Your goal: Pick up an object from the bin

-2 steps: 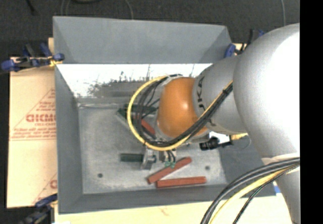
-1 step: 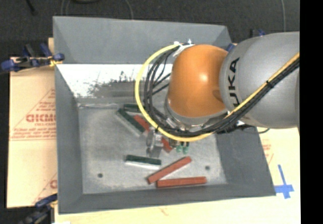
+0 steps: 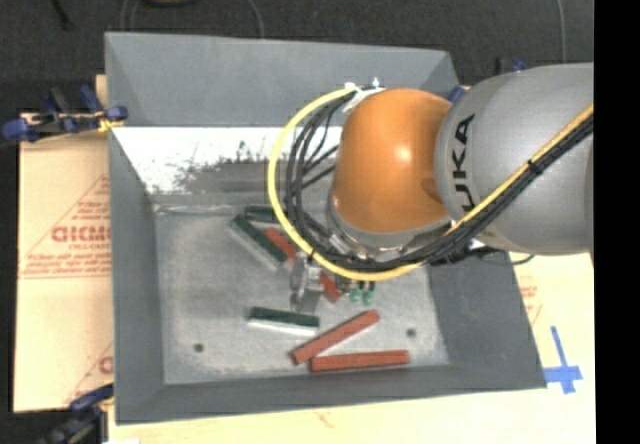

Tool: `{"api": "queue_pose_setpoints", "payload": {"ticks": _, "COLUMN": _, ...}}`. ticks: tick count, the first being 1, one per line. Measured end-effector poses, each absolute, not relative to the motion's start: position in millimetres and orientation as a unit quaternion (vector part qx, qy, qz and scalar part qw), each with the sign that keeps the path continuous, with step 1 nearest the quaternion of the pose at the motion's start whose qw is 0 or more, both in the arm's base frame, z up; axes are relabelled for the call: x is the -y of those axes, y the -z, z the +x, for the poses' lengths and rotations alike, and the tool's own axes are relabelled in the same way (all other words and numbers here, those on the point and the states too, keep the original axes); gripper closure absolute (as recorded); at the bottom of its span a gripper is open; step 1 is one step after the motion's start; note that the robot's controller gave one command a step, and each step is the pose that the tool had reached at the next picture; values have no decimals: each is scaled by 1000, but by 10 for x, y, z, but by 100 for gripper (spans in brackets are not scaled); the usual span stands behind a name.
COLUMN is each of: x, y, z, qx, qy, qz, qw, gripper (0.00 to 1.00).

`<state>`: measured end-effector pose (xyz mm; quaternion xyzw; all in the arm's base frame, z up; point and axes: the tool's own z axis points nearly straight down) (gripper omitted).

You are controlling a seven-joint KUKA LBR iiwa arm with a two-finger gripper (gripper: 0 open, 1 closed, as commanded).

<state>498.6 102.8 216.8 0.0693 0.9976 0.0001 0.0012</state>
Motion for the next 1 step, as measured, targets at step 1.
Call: {"api": "queue_pose_setpoints", "payload": {"ticks": 1, "x": -1219, "y": -1426, "z": 5257, "qx": -997, "qy": 0, "qz": 78, "qw": 1, "gripper": 0}}
